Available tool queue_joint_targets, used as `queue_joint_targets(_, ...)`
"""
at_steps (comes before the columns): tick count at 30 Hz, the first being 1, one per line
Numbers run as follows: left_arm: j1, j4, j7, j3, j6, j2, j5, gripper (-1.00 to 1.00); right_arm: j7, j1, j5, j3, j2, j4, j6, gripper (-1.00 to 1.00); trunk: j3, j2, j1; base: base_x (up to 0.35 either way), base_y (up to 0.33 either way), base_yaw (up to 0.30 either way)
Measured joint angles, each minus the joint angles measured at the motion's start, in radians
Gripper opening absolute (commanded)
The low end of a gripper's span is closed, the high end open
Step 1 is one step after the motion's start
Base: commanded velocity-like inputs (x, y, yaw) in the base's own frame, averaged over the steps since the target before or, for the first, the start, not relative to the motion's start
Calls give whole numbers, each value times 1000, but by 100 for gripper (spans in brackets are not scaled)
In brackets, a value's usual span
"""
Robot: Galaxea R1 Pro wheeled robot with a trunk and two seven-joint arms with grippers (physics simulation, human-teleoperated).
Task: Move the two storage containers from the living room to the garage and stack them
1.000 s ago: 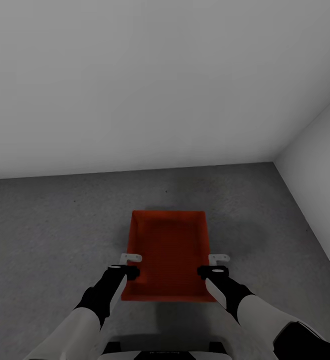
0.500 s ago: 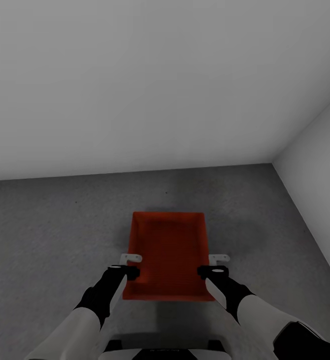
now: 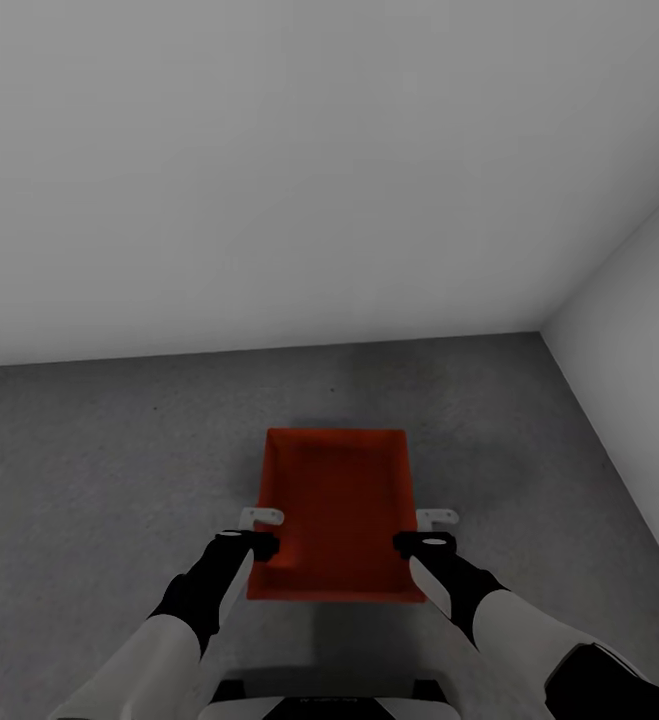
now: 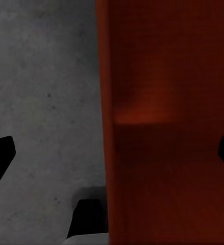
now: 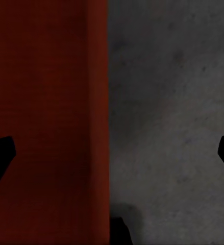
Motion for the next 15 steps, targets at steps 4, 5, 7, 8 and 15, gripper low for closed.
queue_joint_targets(4,0,0,1,0,0,0,-1,100,0,0,0,0,0,0,0,100,16,21,-12,0,0,0)
queue_joint_targets(5,-1,0,1,0,0,0,-1,100,0,1,0,0,0,0,0,100,17,21,-12,0,0,0)
queue_joint_targets(7,0,0,1,0,0,0,-1,100,0,1,0,0,0,0,0,100,20,21,-12,0,0,0)
queue_joint_targets(8,0,0,0,0,0,0,-1,100,0,1,0,0,0,0,0,100,22,21,-12,0,0,0)
queue_joint_targets(15,0,-2,-1,0,0,0,-1,100,0,0,0,0,0,0,0,100,33,21,-12,0,0,0)
